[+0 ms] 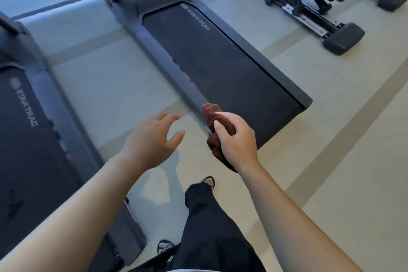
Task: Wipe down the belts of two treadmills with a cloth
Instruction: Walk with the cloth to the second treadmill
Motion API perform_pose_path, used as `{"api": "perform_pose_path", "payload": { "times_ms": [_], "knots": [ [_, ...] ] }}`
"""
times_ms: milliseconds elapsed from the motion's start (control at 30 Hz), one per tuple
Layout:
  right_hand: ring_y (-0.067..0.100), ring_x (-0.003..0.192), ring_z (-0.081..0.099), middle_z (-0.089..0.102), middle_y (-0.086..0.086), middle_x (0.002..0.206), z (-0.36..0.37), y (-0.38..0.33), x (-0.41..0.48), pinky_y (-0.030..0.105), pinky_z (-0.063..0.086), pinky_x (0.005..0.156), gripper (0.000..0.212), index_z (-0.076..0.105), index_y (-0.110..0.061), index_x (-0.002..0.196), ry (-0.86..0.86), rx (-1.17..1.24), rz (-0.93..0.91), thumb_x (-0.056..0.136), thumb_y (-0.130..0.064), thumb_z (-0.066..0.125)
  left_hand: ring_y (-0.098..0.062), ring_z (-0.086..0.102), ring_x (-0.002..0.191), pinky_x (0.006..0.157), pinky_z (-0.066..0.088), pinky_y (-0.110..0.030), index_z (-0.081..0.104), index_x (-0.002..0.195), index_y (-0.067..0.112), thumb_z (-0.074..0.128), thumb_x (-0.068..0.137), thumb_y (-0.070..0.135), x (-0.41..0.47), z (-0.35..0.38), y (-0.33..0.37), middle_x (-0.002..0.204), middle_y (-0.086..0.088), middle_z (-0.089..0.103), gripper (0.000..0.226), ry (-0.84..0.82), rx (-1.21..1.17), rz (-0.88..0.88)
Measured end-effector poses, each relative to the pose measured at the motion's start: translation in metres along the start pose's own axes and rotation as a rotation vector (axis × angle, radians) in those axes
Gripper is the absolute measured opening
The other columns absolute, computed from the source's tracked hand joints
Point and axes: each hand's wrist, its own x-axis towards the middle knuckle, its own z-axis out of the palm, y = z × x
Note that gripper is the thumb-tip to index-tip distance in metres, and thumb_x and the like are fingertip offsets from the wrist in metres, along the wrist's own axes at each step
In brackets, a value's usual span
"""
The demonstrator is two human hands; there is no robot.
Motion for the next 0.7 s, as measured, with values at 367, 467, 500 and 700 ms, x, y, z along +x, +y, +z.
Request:
{"api": "perform_pose_path", "payload": {
  "times_ms": [367, 467, 500, 700],
  "knots": [
    [0.000, 0.104, 0.054, 0.061, -0.019, 0.106, 0.109, -0.048, -0.095, 0.024, 0.041, 0.096, 0.021, 0.069, -0.026, 0.106, -0.356, -0.002, -0.126, 0.087, -0.022, 0.061, -0.018, 0.051, 0.116, 0.093, 0.042, -0.036, 0.040, 0.137, 0.024, 0.038, 0.094, 0.046, -0.156, -0.018, -0.086, 0.140, 0.006, 0.044, 0.048, 0.096, -0.019, -0.357],
    [-0.003, 0.100, 0.053, 0.056, -0.028, 0.099, 0.129, -0.058, -0.112, 0.025, 0.042, 0.095, 0.020, 0.069, -0.026, 0.104, -0.421, -0.001, -0.153, 0.086, -0.020, 0.062, -0.017, 0.051, 0.115, 0.094, 0.043, -0.036, 0.039, 0.138, 0.026, 0.037, 0.094, 0.047, -0.186, -0.021, -0.098, 0.141, 0.007, 0.042, 0.048, 0.111, -0.043, -0.441],
    [-0.002, 0.099, 0.054, 0.056, -0.029, 0.098, 0.134, -0.060, -0.117, 0.026, 0.043, 0.095, 0.020, 0.069, -0.027, 0.104, -0.443, 0.005, -0.155, 0.086, -0.020, 0.062, -0.016, 0.051, 0.115, 0.094, 0.043, -0.036, 0.038, 0.138, 0.027, 0.037, 0.094, 0.047, -0.195, -0.021, -0.101, 0.142, 0.008, 0.042, 0.048, 0.122, -0.050, -0.472],
    [0.000, 0.102, 0.055, 0.059, -0.024, 0.101, 0.165, -0.067, -0.143, 0.024, 0.042, 0.094, 0.020, 0.069, -0.029, 0.103, -0.624, 0.030, -0.190, 0.086, -0.020, 0.062, -0.014, 0.049, 0.118, 0.095, 0.042, -0.035, 0.039, 0.138, 0.027, 0.039, 0.094, 0.046, -0.242, -0.012, -0.114, 0.141, 0.009, 0.043, 0.048, 0.204, -0.089, -0.645]
  ]
}}
